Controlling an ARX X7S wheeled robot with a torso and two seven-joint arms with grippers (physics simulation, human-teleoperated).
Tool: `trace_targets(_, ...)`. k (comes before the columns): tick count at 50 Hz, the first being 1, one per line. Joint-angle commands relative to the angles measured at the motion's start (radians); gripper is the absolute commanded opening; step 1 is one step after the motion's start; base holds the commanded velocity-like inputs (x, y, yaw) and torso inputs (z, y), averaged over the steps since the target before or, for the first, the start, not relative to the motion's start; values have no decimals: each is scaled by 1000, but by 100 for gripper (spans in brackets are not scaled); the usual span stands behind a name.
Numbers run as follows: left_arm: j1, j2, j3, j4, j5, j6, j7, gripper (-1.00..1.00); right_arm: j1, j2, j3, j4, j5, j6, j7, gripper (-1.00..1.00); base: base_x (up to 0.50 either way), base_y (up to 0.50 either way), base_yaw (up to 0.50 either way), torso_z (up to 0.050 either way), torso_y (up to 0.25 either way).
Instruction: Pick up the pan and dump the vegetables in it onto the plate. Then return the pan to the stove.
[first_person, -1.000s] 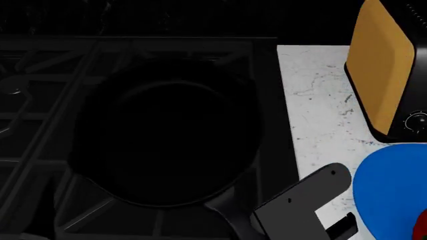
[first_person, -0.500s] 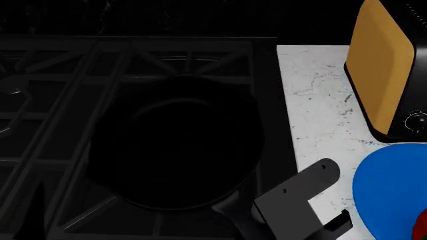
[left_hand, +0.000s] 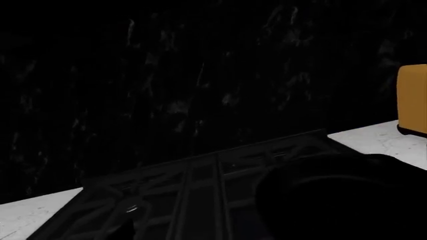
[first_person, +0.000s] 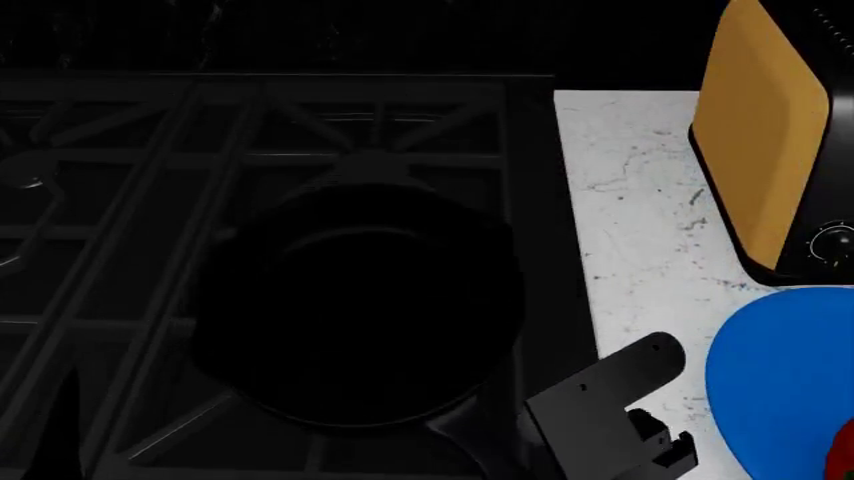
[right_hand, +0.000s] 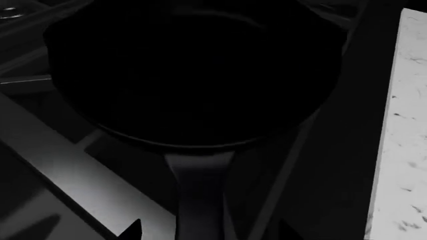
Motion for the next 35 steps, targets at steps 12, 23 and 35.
trace_targets(12,24,13,-31,-1,2,52,27,100,44,30,184,-135,243,95,179,100,0,0,0,0,0)
trace_targets(23,21,8,-37,0,-10,58,19,100,146,70,182,-160,481,159,368,100,0,0,0,0,0)
trace_targets(35,21,6,-35,-1,-2,73,29,100,238,240,232,-340,899,-4,684,100,0,0,0,0,0)
